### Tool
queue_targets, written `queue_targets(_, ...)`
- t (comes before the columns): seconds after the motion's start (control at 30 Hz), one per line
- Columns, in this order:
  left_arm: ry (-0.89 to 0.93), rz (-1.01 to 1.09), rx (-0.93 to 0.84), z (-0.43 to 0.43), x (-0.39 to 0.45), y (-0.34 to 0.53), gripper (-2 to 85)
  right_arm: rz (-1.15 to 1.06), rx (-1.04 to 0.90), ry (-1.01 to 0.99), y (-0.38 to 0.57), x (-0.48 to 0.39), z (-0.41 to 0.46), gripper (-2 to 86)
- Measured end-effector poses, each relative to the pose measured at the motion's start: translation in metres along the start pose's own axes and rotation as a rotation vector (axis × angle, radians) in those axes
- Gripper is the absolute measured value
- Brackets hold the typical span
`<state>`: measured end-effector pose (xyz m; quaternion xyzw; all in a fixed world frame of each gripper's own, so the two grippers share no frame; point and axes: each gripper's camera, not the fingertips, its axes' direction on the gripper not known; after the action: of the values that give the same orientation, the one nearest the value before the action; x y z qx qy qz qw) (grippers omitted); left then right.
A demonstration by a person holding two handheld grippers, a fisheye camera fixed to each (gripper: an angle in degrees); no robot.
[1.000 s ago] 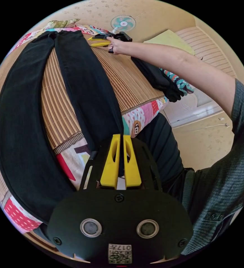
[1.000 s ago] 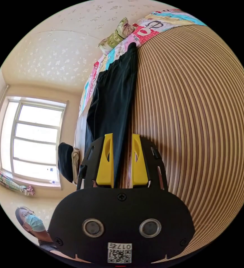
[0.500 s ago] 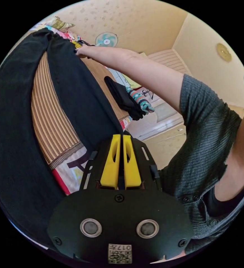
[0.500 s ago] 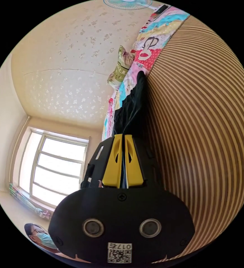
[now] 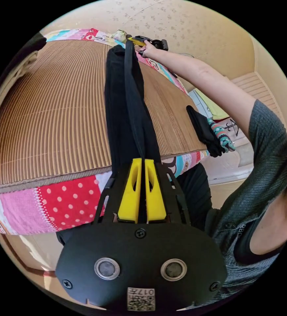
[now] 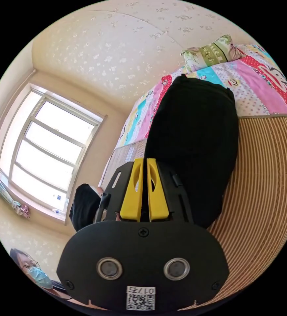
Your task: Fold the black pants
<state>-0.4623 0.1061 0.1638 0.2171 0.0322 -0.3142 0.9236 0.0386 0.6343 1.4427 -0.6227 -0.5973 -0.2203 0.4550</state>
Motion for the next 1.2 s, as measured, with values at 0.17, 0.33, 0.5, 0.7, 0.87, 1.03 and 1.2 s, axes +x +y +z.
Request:
queue_targets(0.17,-0.042,-0.032,-0.025,0.012,0.003,0.006,-0.7,0.079,0.057,-0.243,0.075,0.044,0.033,0.6)
queue_targets(0.33,-0.074,-0.015,-0.045,0.036,0.021,0.006,-0.6,0.112,0.017,-0.378,0.162,0.078,0.011,0.5)
queue_targets(0.5,0.001,0.019,-0.068,0.041,0.026,0.016,0.0,-0.019,-0.310,-0.268,0.250,0.050,-0.011,0.4)
queue_targets(0.7,-0.011,-0.035,0.020,0.015,0.023,0.041,3.1,-0.192,-0.700,-0.161,0.401,-0.041,-0.037,0.4)
queue_targets(0.87,-0.010,0.005,0.219,0.013,0.052,0.046,8.7,-0.412,-0.961,-0.008,0.575,-0.140,-0.030,0.5)
queue_targets(1.03,-0.199,0.027,0.093,0.066,0.085,0.032,7.6,-0.578,-0.968,0.109,0.687,-0.212,-0.029,1.0)
queue_targets(1.2,-0.330,0.030,0.063,0.075,0.110,0.033,3.8,-0.566,-0.901,0.177,0.747,-0.249,-0.036,3.0)
